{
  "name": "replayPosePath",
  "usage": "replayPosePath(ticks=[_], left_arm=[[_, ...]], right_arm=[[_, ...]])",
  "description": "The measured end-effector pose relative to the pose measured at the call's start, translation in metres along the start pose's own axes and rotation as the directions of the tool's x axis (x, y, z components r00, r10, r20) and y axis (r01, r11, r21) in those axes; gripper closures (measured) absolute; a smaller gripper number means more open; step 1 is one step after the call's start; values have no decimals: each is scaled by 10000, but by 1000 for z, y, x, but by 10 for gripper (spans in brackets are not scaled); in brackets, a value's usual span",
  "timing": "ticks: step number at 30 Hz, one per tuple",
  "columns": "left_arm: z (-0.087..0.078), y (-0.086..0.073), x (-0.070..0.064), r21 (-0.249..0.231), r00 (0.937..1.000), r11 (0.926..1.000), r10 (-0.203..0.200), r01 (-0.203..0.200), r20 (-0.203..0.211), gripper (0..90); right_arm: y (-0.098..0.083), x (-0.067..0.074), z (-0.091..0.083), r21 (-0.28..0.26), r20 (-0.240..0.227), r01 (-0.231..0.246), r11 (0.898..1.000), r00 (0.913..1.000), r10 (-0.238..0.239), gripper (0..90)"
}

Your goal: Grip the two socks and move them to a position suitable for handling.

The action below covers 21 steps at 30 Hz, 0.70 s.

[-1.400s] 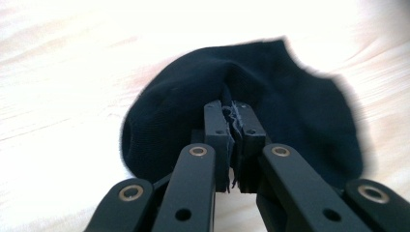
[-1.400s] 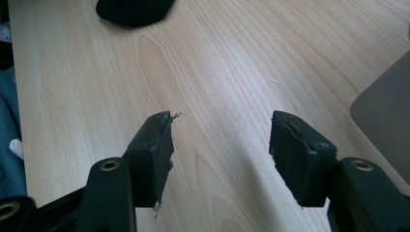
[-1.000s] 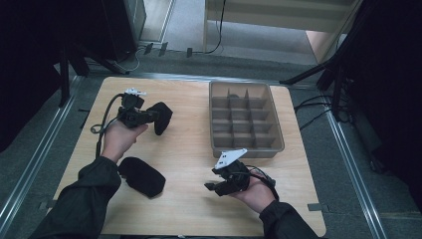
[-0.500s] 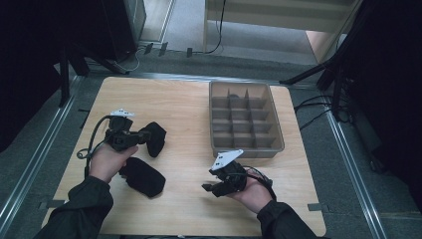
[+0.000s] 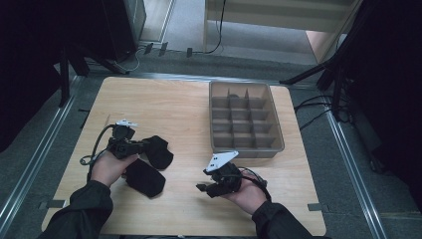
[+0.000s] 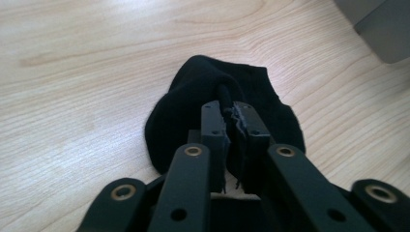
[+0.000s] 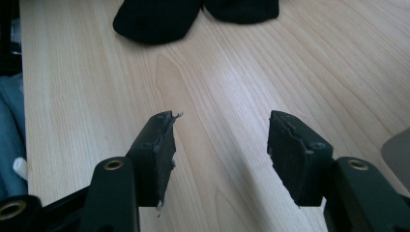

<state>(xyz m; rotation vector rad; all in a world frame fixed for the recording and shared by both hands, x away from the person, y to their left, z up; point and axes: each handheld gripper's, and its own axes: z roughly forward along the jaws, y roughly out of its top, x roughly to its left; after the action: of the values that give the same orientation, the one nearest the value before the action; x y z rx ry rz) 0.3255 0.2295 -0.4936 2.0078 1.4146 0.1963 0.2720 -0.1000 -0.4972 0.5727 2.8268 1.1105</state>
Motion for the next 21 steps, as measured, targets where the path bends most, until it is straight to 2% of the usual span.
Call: replayPosePath(ticks=[3,5,9,14,15,17,21], left_arm=[[1,-2,1,20,9999,9999,112,-112,-88,687],[-2,-3,2,-24,9999,9999,100,-100,-61,657],[-11,-7,6,-206,9994,9996,191,-197,-281,645],[-21,-14,9,-253,9975,9982,526,-539,-479,664],[-23,-16,9,-229,9974,9982,539,-551,-481,677],[-27,-19,9,-204,9960,9974,686,-698,-576,687],[-36,-26,11,-192,9964,9976,647,-658,-541,748]], right_arm=[[2,2,1,-175,14,6,9998,10000,-5,443],[3,3,1,-243,30,34,9997,10000,-34,452],[5,4,3,-349,-41,-14,9994,10000,13,493],[9,8,6,-335,-57,67,9994,10000,-69,583],[10,9,6,-341,53,18,9994,10000,-16,596],[14,10,8,-490,-65,-294,9984,9996,292,628],[23,17,17,-683,-169,-375,9970,9992,364,696]])
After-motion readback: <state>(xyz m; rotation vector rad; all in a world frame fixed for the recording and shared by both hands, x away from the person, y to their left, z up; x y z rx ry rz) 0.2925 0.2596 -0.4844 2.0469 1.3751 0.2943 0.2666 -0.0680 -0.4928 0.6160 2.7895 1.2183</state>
